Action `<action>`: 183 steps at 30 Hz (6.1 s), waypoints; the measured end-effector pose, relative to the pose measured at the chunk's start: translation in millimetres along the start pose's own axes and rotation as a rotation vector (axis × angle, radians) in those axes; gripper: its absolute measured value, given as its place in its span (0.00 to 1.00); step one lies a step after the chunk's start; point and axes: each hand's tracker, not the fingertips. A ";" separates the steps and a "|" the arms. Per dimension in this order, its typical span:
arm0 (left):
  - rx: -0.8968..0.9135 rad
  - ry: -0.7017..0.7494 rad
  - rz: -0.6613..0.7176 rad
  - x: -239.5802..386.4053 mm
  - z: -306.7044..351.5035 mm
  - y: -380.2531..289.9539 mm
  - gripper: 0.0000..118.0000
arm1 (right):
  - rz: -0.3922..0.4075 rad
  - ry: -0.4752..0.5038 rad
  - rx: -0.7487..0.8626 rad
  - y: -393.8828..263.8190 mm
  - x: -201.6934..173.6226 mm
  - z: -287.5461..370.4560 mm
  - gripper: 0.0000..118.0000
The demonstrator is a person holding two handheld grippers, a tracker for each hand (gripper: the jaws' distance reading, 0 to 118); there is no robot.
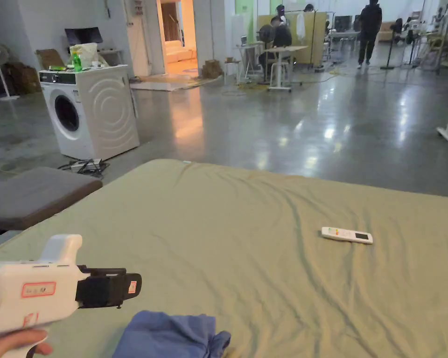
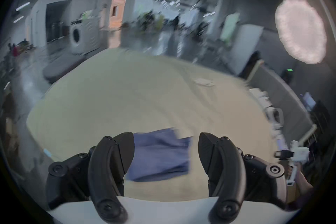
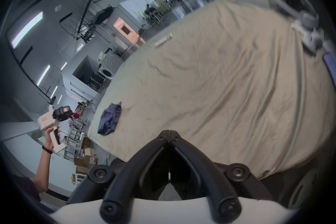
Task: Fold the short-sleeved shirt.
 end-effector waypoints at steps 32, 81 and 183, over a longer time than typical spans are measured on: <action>0.531 0.135 -0.396 293.7 100.2 -133.3 0.01 | 0.635 -0.312 0.715 -4.8 -125.9 159.3 0.00; 0.529 0.114 -0.341 298.6 85.5 -131.3 0.82 | 0.613 -0.308 0.752 6.2 -149.0 178.0 1.00; 0.498 0.014 -0.359 317.3 81.3 -122.3 0.82 | 0.173 -0.127 0.551 36.7 -117.8 159.3 1.00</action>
